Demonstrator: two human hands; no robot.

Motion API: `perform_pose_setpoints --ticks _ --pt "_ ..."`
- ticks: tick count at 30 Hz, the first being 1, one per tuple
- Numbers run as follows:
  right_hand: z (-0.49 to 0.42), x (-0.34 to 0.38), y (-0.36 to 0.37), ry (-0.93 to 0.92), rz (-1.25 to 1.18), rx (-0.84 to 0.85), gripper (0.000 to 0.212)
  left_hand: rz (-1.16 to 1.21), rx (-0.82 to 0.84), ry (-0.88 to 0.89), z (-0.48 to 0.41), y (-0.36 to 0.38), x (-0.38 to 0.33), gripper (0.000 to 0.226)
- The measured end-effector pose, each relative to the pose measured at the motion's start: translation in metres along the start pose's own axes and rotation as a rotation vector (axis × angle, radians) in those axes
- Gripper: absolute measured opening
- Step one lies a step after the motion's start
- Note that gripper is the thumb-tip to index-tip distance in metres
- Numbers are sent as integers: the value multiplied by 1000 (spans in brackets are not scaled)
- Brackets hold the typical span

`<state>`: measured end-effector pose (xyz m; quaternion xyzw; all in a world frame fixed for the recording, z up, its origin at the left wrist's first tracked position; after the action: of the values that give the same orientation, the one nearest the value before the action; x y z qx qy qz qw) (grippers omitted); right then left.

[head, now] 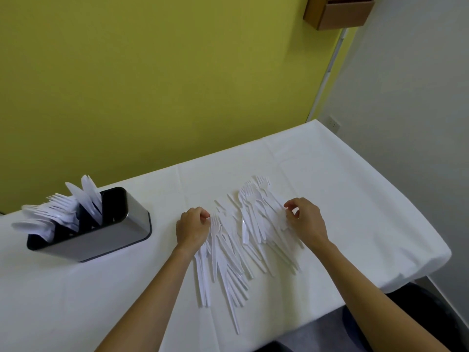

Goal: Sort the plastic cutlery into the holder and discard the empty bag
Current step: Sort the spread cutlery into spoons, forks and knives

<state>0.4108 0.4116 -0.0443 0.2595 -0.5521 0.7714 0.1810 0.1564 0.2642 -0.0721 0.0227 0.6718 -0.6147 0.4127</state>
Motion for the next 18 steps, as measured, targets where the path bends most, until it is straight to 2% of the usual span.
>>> perform_pose_setpoints --ticks 5,9,13,18 --pt "-4 1 1 -10 -3 12 17 48 -16 -66 1 -1 0 6" --pt "-3 8 6 -46 5 25 17 273 -99 -76 1 -4 -4 11" --pt "4 24 20 -112 32 66 17 384 -151 -34 1 -11 -8 20" --pt "19 53 43 -234 55 145 17 472 -239 -2 1 -23 -8 12"
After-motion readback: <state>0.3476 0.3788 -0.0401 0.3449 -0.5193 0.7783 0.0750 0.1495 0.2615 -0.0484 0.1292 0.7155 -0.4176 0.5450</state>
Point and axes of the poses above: each hand's wrist, its own z-axis away from the middle knuckle, its own y-axis out of the palm, x = y × z, the point moved 6 cm from there along -z, towards the middle knuckle, and after that the axes turned 13 degrees about y, right-handed, at the moved point
